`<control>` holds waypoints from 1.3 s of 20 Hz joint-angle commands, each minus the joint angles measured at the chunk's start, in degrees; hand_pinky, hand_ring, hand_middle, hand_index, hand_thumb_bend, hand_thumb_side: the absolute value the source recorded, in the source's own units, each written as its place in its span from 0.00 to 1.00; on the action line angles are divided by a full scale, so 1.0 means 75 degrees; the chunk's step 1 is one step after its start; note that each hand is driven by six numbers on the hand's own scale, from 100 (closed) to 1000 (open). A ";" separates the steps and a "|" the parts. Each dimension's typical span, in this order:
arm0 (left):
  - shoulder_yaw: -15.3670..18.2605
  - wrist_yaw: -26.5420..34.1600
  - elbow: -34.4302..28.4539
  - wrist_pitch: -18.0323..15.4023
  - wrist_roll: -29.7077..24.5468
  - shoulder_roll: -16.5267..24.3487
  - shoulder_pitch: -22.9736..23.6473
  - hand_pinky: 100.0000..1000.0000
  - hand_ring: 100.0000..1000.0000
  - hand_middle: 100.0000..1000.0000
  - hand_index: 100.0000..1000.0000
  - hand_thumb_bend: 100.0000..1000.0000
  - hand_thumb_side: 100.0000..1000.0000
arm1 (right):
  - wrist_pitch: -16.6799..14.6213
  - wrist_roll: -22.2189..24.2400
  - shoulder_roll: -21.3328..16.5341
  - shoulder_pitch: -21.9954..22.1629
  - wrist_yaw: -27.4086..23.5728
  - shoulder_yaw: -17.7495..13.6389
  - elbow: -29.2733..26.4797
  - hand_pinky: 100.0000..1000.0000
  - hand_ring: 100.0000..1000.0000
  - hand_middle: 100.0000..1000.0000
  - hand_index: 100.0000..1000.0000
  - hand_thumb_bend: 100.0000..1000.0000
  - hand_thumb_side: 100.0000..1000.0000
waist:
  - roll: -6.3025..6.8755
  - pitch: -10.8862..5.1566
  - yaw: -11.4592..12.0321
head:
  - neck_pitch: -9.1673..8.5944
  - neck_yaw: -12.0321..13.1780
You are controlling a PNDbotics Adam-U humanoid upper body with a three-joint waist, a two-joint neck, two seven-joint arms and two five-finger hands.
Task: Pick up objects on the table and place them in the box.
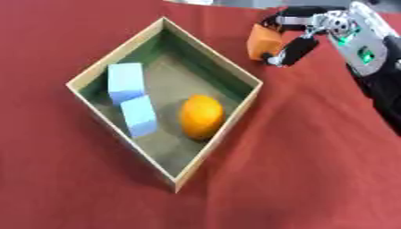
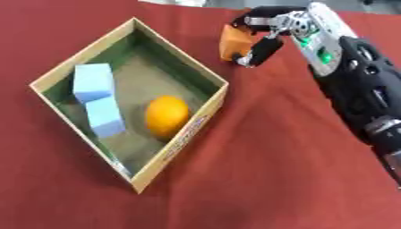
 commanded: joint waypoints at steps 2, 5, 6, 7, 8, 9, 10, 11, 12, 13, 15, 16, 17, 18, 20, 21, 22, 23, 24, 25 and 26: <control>0.0013 0.0002 -0.0116 0.0020 0.0011 0.0127 -0.0029 0.93 0.77 0.67 0.83 0.07 0.76 | 0.0058 -0.0477 -0.0349 -0.0177 -0.0190 -0.0175 -0.1062 0.83 0.84 0.49 0.73 0.00 0.13 | -0.0071 -0.0334 0.0005 | 0.0001 -0.0018; 0.0008 0.0006 -0.0116 0.0033 0.0002 0.0118 -0.0029 0.93 0.77 0.67 0.83 0.07 0.76 | 0.0184 -0.0658 -0.0403 -0.0189 -0.0299 -0.0245 -0.1837 0.83 0.84 0.48 0.73 0.00 0.11 | -0.0080 -0.0355 0.0009 | 0.0010 -0.0037; 0.0009 0.0008 -0.0116 0.0034 0.0001 0.0117 -0.0027 0.93 0.77 0.67 0.83 0.07 0.76 | 0.0221 -0.0669 -0.0417 -0.0193 -0.0367 -0.0256 -0.2060 0.83 0.84 0.48 0.73 0.00 0.10 | -0.0083 -0.0363 0.0014 | 0.0007 -0.0041; 0.0013 0.0011 -0.0116 0.0035 0.0003 0.0118 -0.0023 0.93 0.77 0.67 0.83 0.07 0.76 | 0.0254 -0.0664 -0.0437 -0.0190 -0.0438 -0.0258 -0.2291 0.83 0.84 0.48 0.73 0.00 0.10 | -0.0085 -0.0371 0.0016 | 0.0004 -0.0042; 0.0015 0.0012 -0.0116 0.0034 0.0005 0.0120 -0.0021 0.93 0.77 0.67 0.83 0.07 0.76 | 0.0268 -0.0653 -0.0452 -0.0189 -0.0510 -0.0245 -0.2537 0.83 0.83 0.48 0.73 0.00 0.10 | -0.0088 -0.0378 0.0018 | 0.0004 -0.0045; 0.0017 0.0014 -0.0116 0.0033 0.0008 0.0122 -0.0020 0.93 0.77 0.67 0.83 0.07 0.76 | 0.0268 -0.0633 -0.0470 -0.0178 -0.0590 -0.0211 -0.2834 0.83 0.83 0.48 0.73 0.00 0.10 | -0.0091 -0.0384 0.0019 | 0.0007 -0.0049; 0.0017 0.0017 -0.0116 0.0034 0.0009 0.0122 -0.0021 0.93 0.77 0.67 0.83 0.07 0.76 | 0.0246 -0.0599 -0.0486 -0.0166 -0.0671 -0.0139 -0.3198 0.82 0.83 0.49 0.73 0.00 0.10 | -0.0097 -0.0390 0.0021 | 0.0011 -0.0060; 0.0017 0.0019 -0.0116 0.0036 0.0012 0.0121 -0.0024 0.93 0.77 0.67 0.83 0.07 0.76 | 0.0216 -0.0543 -0.0509 -0.0145 -0.0736 -0.0042 -0.3596 0.82 0.83 0.50 0.73 0.00 0.11 | -0.0101 -0.0393 0.0025 | 0.0013 -0.0068; 0.0018 0.0023 -0.0116 0.0039 0.0016 0.0121 -0.0028 0.93 0.77 0.67 0.83 0.07 0.76 | 0.0177 -0.0462 -0.0527 -0.0127 -0.0786 0.0076 -0.4018 0.82 0.82 0.50 0.73 0.00 0.12 | -0.0104 -0.0396 0.0032 | 0.0018 -0.0079; 0.0018 0.0025 -0.0116 0.0039 0.0020 0.0121 -0.0031 0.93 0.77 0.67 0.83 0.07 0.76 | 0.0161 -0.0368 -0.0541 -0.0109 -0.0825 0.0182 -0.4401 0.81 0.82 0.50 0.73 0.00 0.12 | -0.0105 -0.0398 0.0038 | 0.0021 -0.0088; 0.0016 0.0023 -0.0116 0.0034 0.0026 0.0123 -0.0036 0.93 0.77 0.67 0.83 0.07 0.75 | 0.0101 -0.0154 -0.0493 -0.0117 -0.0923 0.0429 -0.5086 0.81 0.82 0.51 0.74 0.00 0.13 | -0.0103 -0.0402 0.0062 | 0.0024 -0.0111; 0.0013 0.0026 -0.0116 0.0030 0.0028 0.0121 -0.0039 0.93 0.77 0.67 0.83 0.07 0.75 | 0.0101 -0.0037 -0.0438 -0.0132 -0.0958 0.0551 -0.5355 0.81 0.81 0.52 0.74 0.00 0.14 | -0.0103 -0.0404 0.0073 | 0.0024 -0.0124; 0.0012 0.0030 -0.0116 0.0028 0.0029 0.0119 -0.0040 0.93 0.77 0.67 0.83 0.07 0.75 | 0.0113 0.0081 -0.0357 -0.0149 -0.0981 0.0664 -0.5563 0.80 0.81 0.52 0.74 0.00 0.14 | -0.0103 -0.0406 0.0081 | 0.0026 -0.0134; 0.0011 0.0034 -0.0116 0.0028 0.0029 0.0115 -0.0042 0.93 0.77 0.67 0.83 0.07 0.75 | 0.0130 0.0192 -0.0263 -0.0163 -0.0986 0.0766 -0.5706 0.80 0.81 0.53 0.75 0.00 0.14 | -0.0102 -0.0408 0.0088 | 0.0027 -0.0146; 0.0007 0.0041 -0.0116 0.0026 0.0026 0.0106 -0.0050 0.93 0.77 0.67 0.83 0.07 0.75 | 0.0127 0.0433 -0.0029 -0.0189 -0.0902 0.1009 -0.5803 0.80 0.81 0.54 0.75 0.00 0.16 | -0.0100 -0.0410 0.0108 | 0.0026 -0.0166; 0.0006 0.0044 -0.0116 0.0024 0.0025 0.0103 -0.0053 0.93 0.77 0.67 0.83 0.07 0.75 | 0.0106 0.0543 0.0074 -0.0197 -0.0823 0.1136 -0.5767 0.80 0.81 0.54 0.75 0.00 0.16 | -0.0099 -0.0410 0.0121 | 0.0026 -0.0176; 0.0008 0.0046 -0.0116 0.0022 0.0025 0.0102 -0.0055 0.93 0.77 0.67 0.83 0.07 0.75 | 0.0080 0.0624 0.0165 -0.0198 -0.0735 0.1248 -0.5697 0.80 0.81 0.54 0.76 0.00 0.17 | -0.0100 -0.0409 0.0133 | 0.0027 -0.0185; 0.0010 0.0048 -0.0116 0.0022 0.0027 0.0098 -0.0054 0.93 0.77 0.67 0.83 0.07 0.75 | 0.0048 0.0679 0.0253 -0.0191 -0.0632 0.1352 -0.5602 0.80 0.81 0.54 0.76 0.00 0.18 | -0.0103 -0.0407 0.0144 | 0.0030 -0.0191; 0.0009 0.0049 -0.0116 0.0025 0.0026 0.0093 -0.0051 0.93 0.77 0.67 0.83 0.07 0.75 | 0.0009 0.0704 0.0341 -0.0177 -0.0516 0.1443 -0.5486 0.80 0.81 0.54 0.76 0.00 0.15 | -0.0107 -0.0405 0.0152 | 0.0036 -0.0195; 0.0006 0.0050 -0.0116 0.0031 0.0022 0.0086 -0.0051 0.93 0.77 0.67 0.83 0.07 0.76 | -0.0032 0.0707 0.0427 -0.0153 -0.0394 0.1523 -0.5356 0.80 0.81 0.55 0.76 0.00 0.18 | -0.0112 -0.0402 0.0157 | 0.0042 -0.0200; 0.0004 0.0050 -0.0116 0.0036 0.0017 0.0080 -0.0052 0.93 0.77 0.67 0.83 0.07 0.76 | -0.0077 0.0690 0.0499 -0.0131 -0.0274 0.1586 -0.5228 0.80 0.81 0.55 0.77 0.00 0.19 | -0.0117 -0.0399 0.0160 | 0.0045 -0.0204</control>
